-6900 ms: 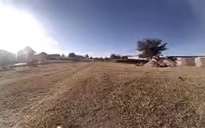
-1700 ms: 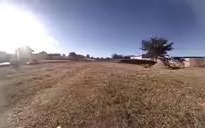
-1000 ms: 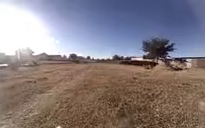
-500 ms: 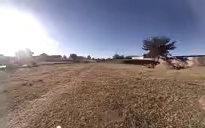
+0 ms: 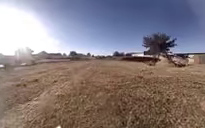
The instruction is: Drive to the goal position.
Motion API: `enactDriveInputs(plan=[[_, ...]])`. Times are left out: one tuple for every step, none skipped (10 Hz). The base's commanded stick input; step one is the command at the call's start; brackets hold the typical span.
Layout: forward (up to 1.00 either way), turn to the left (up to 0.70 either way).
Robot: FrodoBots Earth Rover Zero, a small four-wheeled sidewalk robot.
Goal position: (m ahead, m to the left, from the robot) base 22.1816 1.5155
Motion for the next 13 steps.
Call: enactDriveInputs(plan=[[0.50, 0.00], [0.50, 0.00], [0.50, 0.00], [0.50, 0.00], [0.50, 0.00], [0.50, 0.00], [0.50, 0.00], [0.50, 0.00], [0.50, 0.00], [0.50, 0.00], [0.50, 0.00], [0.50, 0.00], [0.50, 0.00]])
